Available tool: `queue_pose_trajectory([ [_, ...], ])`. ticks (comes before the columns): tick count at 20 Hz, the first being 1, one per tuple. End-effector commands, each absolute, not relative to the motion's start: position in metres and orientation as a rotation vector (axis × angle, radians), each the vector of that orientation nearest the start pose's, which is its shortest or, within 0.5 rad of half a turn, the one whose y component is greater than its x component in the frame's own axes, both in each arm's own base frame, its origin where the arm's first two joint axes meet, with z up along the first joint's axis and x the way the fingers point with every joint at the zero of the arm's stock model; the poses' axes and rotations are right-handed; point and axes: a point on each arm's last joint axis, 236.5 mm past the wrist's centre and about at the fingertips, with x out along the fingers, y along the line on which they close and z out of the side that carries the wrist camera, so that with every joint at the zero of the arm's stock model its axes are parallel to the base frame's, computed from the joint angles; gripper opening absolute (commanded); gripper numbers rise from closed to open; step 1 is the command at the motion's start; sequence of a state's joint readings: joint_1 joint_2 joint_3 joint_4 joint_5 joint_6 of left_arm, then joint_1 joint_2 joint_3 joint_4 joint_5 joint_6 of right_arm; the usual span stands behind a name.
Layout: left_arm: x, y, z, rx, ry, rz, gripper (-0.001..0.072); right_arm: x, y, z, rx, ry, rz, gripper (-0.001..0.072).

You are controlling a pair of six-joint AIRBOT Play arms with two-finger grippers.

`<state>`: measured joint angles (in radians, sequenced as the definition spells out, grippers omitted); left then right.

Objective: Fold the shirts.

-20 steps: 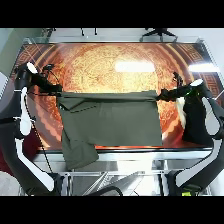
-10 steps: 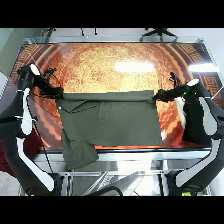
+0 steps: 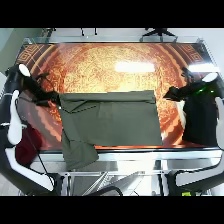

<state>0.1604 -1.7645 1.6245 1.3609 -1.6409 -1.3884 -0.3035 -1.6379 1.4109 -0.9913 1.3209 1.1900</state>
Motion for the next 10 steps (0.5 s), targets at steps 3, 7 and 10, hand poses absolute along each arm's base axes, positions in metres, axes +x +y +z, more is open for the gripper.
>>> queue_pose_trajectory([
  [3, 0.241, 0.009, -0.078, -0.278, 1.885, -0.205, 0.0662, 0.361, -0.027, -0.029, 0.545, 1.387, 0.253, 0.0225],
  [7, 0.216, -0.006, -0.105, -0.377, 1.825, -0.326, 0.0662, 0.329, -0.025, -0.042, 0.599, 1.417, 0.237, 0.0225],
  [10, 0.245, -0.016, -0.109, -0.434, 1.654, -0.382, 0.0531, 0.308, -0.015, -0.049, 0.611, 1.446, 0.245, 0.0225],
])
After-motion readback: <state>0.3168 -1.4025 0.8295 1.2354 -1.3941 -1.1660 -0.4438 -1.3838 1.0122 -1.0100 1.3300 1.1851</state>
